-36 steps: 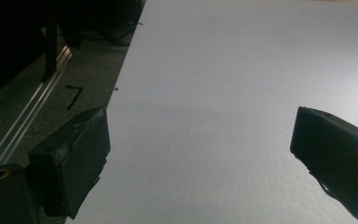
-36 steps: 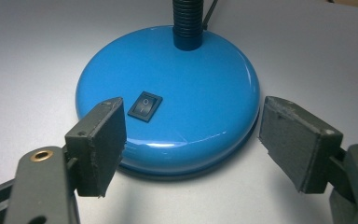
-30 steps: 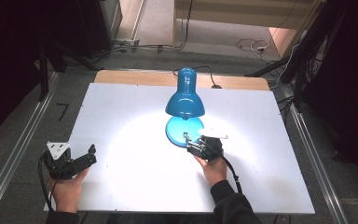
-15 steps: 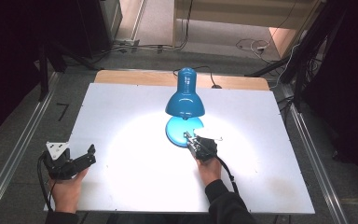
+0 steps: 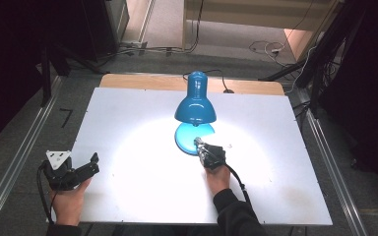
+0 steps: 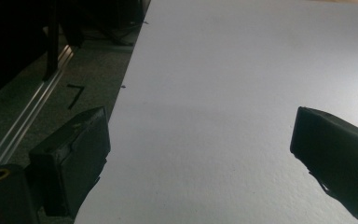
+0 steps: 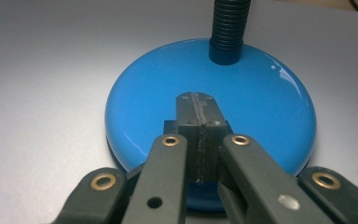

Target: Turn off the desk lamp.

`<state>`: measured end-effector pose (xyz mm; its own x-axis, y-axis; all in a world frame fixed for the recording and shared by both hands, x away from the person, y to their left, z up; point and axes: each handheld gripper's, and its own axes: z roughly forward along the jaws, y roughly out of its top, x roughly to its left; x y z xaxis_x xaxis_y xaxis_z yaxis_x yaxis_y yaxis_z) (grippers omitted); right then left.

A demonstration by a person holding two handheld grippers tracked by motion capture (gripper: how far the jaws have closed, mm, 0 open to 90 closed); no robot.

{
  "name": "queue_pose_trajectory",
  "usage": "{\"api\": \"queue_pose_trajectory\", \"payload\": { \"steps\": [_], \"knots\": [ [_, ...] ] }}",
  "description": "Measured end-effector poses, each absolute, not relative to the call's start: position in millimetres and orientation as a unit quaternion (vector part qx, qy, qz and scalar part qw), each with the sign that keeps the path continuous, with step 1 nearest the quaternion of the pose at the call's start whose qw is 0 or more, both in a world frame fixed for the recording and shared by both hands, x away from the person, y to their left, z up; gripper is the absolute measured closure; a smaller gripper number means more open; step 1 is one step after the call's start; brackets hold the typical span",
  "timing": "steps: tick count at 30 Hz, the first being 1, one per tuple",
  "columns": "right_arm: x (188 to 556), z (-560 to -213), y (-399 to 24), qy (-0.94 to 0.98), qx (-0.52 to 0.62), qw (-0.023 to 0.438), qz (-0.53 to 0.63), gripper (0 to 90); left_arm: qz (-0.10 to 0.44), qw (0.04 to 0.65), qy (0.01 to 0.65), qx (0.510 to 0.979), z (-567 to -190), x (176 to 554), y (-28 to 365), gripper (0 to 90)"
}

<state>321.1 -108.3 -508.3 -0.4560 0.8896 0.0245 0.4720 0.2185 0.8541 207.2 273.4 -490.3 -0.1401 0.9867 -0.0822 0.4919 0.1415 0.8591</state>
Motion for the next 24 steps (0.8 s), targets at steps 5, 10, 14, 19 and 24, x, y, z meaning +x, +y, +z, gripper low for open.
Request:
{"api": "queue_pose_trajectory", "payload": {
  "steps": [5, 10, 14, 19, 24],
  "knots": [
    [321.6, -508.9, -106.9, 0.742, 0.457, 0.252, 0.421, 87.7, 0.352, 0.352, 0.667, 0.554, -490.0, 206.9, 273.3, 5.4],
    [322.1, -509.0, -106.0, 0.74, 0.46, 0.259, 0.416, 87.8, 0.351, 0.351, 0.666, 0.556, -490.0, 207.1, 273.1, 5.4],
    [321.4, -509.2, -105.0, 0.74, 0.461, 0.262, 0.415, 87.8, 0.352, 0.351, 0.666, 0.556, -490.0, 207.0, 273.1, 5.4],
    [321.6, -509.2, -104.3, 0.741, 0.458, 0.265, 0.413, 87.9, 0.352, 0.351, 0.667, 0.555, -490.1, 206.6, 273.2, 5.4],
    [321.1, -509.0, -101.9, 0.743, 0.456, 0.275, 0.406, 87.8, 0.352, 0.352, 0.666, 0.555, -489.5, 206.5, 273.8, 5.4]
  ]
}}
